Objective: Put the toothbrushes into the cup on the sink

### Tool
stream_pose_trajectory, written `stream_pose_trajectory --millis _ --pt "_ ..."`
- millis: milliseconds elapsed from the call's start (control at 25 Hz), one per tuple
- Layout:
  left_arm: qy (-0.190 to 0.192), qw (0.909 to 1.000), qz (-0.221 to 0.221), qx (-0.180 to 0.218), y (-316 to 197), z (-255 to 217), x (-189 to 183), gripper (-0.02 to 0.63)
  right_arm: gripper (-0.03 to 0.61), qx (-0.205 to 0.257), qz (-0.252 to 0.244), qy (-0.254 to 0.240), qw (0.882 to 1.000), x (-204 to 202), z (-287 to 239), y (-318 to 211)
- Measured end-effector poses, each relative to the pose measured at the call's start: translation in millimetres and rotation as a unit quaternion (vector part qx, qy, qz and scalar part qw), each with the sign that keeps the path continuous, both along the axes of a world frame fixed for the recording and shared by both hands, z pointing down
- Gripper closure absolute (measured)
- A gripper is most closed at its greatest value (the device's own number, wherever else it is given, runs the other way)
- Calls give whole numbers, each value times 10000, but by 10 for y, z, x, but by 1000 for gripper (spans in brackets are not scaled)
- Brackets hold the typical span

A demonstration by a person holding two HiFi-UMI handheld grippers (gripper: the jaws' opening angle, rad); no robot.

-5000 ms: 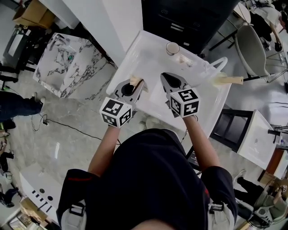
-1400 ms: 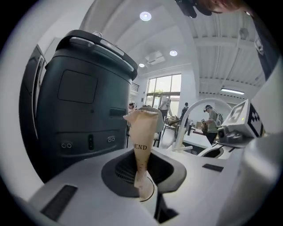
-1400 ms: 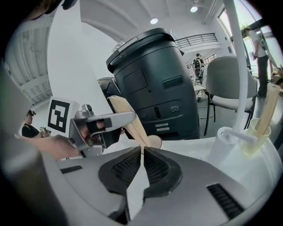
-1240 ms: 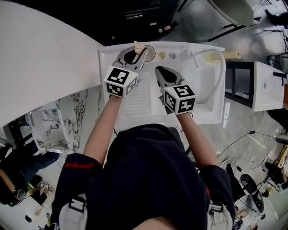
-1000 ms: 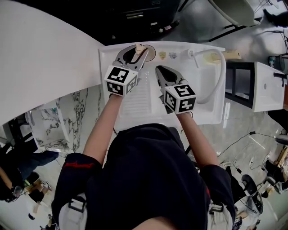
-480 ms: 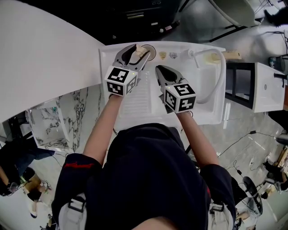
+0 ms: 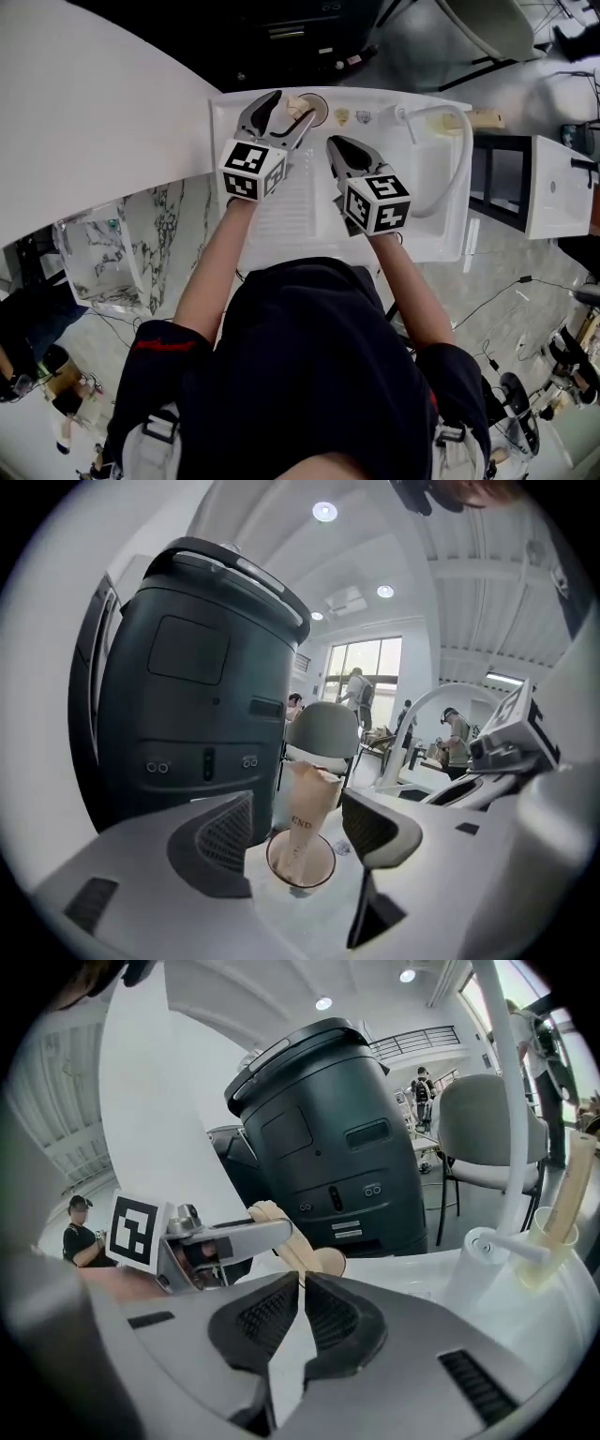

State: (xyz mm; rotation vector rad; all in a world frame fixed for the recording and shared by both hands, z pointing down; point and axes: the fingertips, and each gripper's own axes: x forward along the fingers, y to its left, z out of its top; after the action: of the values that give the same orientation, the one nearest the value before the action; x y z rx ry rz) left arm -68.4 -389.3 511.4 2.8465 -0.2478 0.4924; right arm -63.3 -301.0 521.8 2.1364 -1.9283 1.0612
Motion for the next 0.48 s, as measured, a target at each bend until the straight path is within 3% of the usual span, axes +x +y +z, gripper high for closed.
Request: stream_pose_trajectory --millis 480 --pt "74 9999 -113 20 88 -130 -179 328 534 122 -213 20 9997 -79 -118 30"
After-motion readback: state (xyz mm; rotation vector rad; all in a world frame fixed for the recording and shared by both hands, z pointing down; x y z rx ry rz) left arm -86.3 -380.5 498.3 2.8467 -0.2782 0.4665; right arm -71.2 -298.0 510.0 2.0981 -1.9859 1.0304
